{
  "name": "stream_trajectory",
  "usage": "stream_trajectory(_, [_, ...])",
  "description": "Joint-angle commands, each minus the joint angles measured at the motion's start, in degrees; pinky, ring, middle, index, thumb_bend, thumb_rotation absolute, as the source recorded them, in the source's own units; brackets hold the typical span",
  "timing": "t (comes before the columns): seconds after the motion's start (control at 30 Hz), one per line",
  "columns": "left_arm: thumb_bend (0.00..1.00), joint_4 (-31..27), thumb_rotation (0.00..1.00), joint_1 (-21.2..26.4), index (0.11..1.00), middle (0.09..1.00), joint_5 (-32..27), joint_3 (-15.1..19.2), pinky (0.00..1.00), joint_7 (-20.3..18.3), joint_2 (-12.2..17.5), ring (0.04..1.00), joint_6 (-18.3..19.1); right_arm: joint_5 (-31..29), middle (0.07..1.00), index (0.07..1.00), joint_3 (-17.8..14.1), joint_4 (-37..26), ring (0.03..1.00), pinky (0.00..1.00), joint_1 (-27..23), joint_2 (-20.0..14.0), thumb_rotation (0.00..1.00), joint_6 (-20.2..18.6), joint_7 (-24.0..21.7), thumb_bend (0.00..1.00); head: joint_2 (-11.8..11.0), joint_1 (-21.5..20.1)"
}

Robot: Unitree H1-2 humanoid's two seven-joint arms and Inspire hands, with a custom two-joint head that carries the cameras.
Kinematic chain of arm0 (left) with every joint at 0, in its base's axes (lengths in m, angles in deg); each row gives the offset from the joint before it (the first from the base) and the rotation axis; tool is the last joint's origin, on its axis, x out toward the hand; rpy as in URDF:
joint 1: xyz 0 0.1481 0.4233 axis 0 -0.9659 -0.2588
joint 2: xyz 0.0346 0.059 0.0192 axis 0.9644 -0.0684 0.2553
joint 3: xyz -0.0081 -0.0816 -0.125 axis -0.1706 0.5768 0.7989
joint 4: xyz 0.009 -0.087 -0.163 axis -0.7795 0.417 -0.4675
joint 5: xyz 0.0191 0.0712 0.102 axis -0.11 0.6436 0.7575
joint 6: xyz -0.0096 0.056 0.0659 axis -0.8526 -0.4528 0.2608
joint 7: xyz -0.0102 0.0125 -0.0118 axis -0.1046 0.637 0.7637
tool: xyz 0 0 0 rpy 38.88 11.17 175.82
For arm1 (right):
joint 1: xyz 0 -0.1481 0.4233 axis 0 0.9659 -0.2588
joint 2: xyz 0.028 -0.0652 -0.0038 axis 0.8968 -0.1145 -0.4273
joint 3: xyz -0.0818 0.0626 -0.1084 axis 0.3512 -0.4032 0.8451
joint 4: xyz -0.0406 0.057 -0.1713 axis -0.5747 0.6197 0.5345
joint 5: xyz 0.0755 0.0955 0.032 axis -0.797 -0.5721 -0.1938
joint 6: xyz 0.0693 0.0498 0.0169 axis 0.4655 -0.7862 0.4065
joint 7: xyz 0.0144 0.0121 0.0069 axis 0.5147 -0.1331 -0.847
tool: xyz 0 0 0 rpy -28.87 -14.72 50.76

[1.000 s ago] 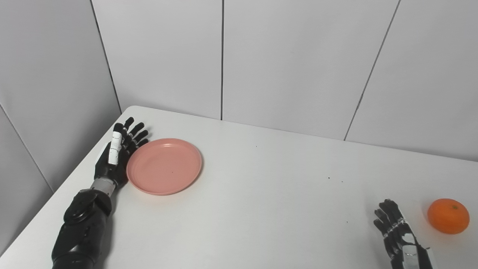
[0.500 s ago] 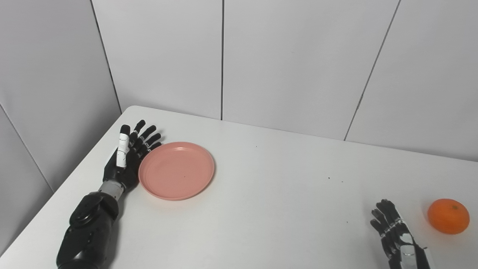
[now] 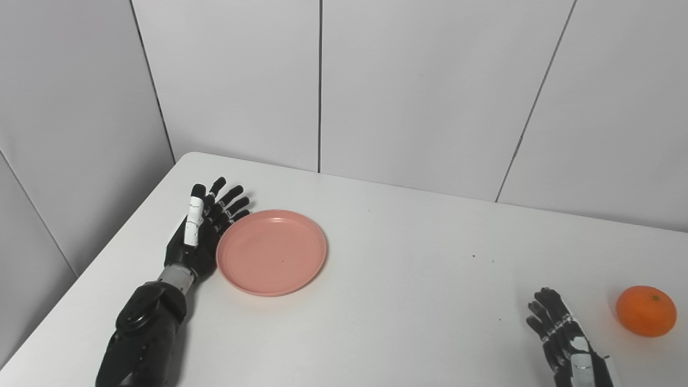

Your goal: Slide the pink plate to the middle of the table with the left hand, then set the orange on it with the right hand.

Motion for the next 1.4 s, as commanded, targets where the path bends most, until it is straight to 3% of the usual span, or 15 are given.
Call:
stream_trajectory(0.0, [0.99, -0.3, 0.84, -1.3, 1.000, 0.913, 0.4, -0.9, 0.87, 0.9, -1.4, 0.883, 2.7, -0.7, 0.915, 0.888, 1.1, 3.7, 0.917, 0.92, 3.7, 1.8, 0.96, -1.0, 0.0, 0.83, 0.1, 0.0])
stream_trajectory(0.63, [1.00, -2.0, 0.84, -1.9, 1.000, 0.898, 1.5, -2.9, 0.92, 5.1, -6.5, 0.895, 4.5, 0.5, 0.914, 0.886, 2.1, 2.2, 0.919, 0.93, 4.1, 2.2, 0.97, -1.5, 0.6, 0.81, 1.1, -1.7])
stream_trajectory(0.9, [0.98, -6.5, 0.86, -2.4, 1.000, 0.910, -0.1, -2.1, 0.97, 8.1, -7.8, 0.903, 9.3, 1.4, 0.909, 0.880, 2.8, 0.9, 0.910, 0.92, 4.2, 2.6, 0.95, -2.6, 1.2, 0.84, 3.3, -4.5])
stream_trajectory(1.03, [0.98, -10.0, 0.86, -3.0, 1.000, 0.901, -0.9, -2.0, 0.95, 9.6, -9.0, 0.898, 12.2, 2.0, 0.907, 0.876, 3.0, 0.4, 0.908, 0.92, 4.1, 3.1, 0.94, -3.3, 1.7, 0.85, 3.9, -5.1])
stream_trajectory(1.37, [0.98, -14.7, 0.86, -3.9, 1.000, 0.917, -0.8, -3.4, 0.99, 11.0, -11.1, 0.906, 16.0, 3.1, 0.908, 0.878, 3.4, -0.7, 0.910, 0.92, 4.0, 4.2, 0.95, -4.7, 1.9, 0.86, 5.1, -6.5])
